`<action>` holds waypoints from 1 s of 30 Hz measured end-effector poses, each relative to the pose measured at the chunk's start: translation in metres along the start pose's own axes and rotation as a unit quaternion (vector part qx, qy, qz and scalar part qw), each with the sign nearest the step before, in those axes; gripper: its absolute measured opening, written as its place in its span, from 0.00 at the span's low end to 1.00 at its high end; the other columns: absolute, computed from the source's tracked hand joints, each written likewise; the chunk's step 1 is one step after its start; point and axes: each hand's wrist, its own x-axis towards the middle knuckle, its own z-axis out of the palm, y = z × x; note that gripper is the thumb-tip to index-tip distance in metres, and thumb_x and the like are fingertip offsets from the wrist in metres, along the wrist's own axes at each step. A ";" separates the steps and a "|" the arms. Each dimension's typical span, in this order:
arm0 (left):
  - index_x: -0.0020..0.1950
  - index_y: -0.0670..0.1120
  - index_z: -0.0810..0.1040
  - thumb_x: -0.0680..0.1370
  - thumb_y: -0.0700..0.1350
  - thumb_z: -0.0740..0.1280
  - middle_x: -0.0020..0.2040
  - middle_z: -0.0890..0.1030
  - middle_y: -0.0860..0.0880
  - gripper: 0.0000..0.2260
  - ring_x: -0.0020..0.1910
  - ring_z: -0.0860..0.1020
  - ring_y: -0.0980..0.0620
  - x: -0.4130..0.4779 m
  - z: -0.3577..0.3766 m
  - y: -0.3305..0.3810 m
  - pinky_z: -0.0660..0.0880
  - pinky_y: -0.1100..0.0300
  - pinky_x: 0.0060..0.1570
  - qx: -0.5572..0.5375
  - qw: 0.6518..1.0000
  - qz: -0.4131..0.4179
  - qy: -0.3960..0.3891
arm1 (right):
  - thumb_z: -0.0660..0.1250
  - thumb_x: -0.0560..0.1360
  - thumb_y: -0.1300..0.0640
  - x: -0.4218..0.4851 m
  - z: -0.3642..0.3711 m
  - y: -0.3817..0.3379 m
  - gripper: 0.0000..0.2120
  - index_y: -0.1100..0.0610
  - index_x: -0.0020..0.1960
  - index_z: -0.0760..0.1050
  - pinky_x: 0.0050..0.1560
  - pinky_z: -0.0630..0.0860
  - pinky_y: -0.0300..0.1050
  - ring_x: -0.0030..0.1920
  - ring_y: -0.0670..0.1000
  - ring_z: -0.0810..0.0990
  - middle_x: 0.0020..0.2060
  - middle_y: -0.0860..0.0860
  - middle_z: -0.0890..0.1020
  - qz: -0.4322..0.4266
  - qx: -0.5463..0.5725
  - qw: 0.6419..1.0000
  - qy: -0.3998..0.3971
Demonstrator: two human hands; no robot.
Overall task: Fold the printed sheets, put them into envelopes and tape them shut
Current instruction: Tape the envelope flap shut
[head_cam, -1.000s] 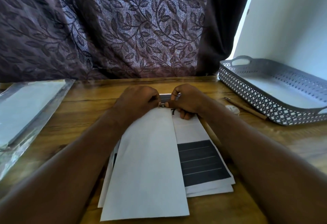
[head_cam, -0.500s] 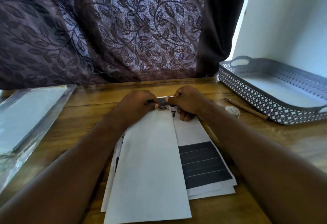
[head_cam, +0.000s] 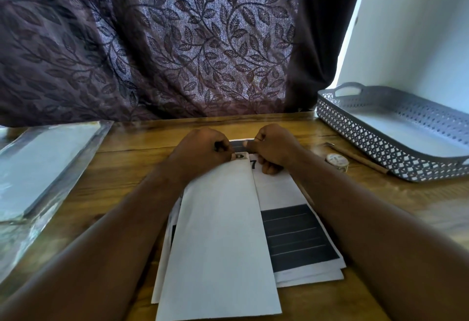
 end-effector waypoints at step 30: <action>0.66 0.59 0.76 0.74 0.69 0.65 0.66 0.75 0.53 0.25 0.67 0.70 0.48 -0.034 -0.026 0.010 0.62 0.43 0.66 0.173 0.970 -0.154 -0.069 | 0.72 0.76 0.64 -0.026 -0.015 0.008 0.09 0.70 0.49 0.78 0.37 0.82 0.45 0.33 0.55 0.82 0.34 0.61 0.83 0.005 0.116 0.993 -0.029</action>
